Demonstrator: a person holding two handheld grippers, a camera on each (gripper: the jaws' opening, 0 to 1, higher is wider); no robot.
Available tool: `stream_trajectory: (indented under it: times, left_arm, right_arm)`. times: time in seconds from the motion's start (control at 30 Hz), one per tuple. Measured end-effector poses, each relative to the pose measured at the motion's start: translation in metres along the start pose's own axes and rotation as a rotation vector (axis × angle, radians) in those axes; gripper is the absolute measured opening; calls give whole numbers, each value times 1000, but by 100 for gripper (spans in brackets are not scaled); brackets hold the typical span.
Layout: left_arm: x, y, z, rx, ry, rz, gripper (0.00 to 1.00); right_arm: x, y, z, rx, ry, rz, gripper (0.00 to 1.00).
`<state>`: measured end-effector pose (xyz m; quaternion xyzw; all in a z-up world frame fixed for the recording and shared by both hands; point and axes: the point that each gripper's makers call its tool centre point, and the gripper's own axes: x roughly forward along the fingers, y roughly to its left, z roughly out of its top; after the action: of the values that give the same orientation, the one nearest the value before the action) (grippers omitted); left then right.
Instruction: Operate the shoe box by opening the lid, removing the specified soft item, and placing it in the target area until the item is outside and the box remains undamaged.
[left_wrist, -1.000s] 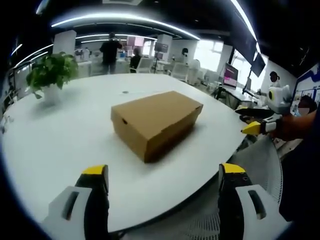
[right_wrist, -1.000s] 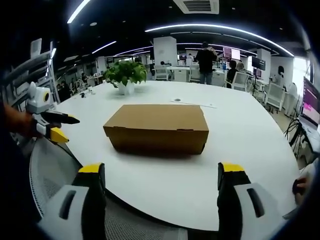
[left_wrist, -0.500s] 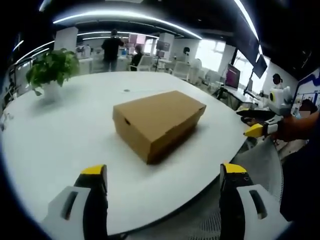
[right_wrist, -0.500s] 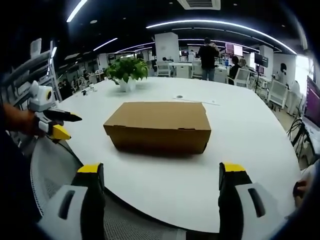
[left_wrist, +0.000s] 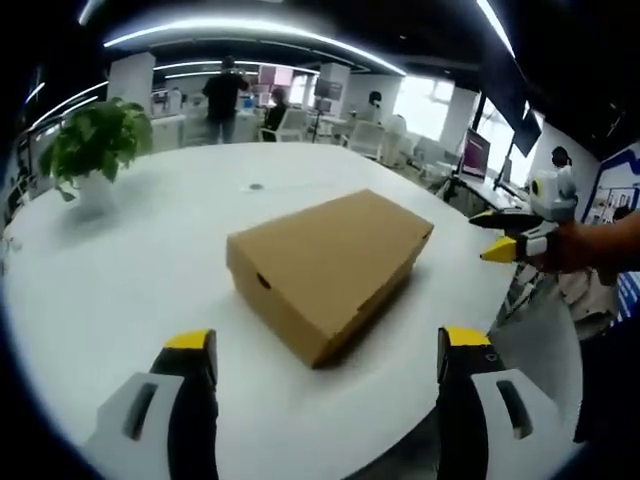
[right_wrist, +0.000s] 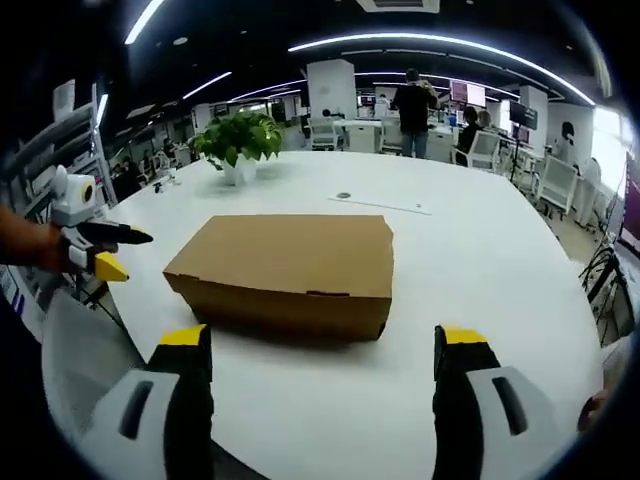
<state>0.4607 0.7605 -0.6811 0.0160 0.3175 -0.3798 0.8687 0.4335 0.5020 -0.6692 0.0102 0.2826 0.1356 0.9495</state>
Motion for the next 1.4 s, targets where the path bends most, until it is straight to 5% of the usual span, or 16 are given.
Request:
stream_trajectory:
  times: [0.27,0.93,1.17,1.4]
  left_arm:
    - [28,12,6,-61,24,13,93]
    - [78,13,12,-89,74,-10,86]
    - [83,5,17,-136,67,-20,93]
    - [81,15,14,-94,65,4,78]
  right_arm:
    - [43,-14,11,7,33,29,83]
    - [96,-19,6,11,99,113,75]
    - [98,-11,7,51,107,131,67]
    - [84,-12,0,94,118,109,59]
